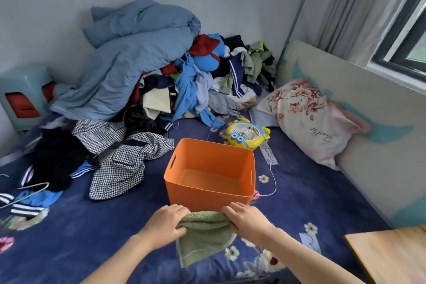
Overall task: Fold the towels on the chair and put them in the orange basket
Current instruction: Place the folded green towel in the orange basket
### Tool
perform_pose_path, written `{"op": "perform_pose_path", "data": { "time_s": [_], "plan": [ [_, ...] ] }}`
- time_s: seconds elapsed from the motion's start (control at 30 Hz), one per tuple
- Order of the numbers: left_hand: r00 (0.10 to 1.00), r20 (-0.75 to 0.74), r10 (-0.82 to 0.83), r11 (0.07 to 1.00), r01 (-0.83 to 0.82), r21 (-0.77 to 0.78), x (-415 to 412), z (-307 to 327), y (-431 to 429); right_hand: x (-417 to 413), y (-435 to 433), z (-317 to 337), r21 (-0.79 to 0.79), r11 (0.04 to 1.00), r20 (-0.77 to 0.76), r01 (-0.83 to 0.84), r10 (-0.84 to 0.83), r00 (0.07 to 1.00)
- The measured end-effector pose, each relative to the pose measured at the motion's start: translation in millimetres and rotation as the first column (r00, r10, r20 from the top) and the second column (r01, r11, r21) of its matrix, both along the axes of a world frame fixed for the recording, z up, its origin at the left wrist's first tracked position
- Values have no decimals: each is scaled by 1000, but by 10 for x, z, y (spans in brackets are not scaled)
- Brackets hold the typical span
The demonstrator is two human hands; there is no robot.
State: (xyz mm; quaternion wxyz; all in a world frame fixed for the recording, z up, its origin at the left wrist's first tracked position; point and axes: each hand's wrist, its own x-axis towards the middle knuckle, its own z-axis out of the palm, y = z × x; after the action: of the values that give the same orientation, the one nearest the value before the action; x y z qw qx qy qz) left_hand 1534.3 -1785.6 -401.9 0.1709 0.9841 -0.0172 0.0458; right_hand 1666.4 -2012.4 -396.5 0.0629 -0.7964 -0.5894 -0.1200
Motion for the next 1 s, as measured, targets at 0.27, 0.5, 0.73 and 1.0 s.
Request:
{"op": "perform_pose_path", "data": {
  "time_s": [0.27, 0.5, 0.73, 1.0],
  "plan": [
    [992, -114, 52, 966, -79, -245, 582, 122, 639, 460, 654, 205, 4, 994, -24, 107, -107, 994],
    [983, -160, 94, 854, -162, -494, 1160, 266, 803, 1057, 878, 330, -2, 979, -189, 204, -200, 961],
    [973, -148, 174, 919, -215, -331, 1976, 336, 1106, 1822, 1192, 221, 11, 970, -329, 241, -224, 918],
    [877, -431, 214, 909, -341, -241, 2811, -121, 1452, 2546, 1568, -401, -189, 951, -516, 243, -307, 799]
  ]
}}
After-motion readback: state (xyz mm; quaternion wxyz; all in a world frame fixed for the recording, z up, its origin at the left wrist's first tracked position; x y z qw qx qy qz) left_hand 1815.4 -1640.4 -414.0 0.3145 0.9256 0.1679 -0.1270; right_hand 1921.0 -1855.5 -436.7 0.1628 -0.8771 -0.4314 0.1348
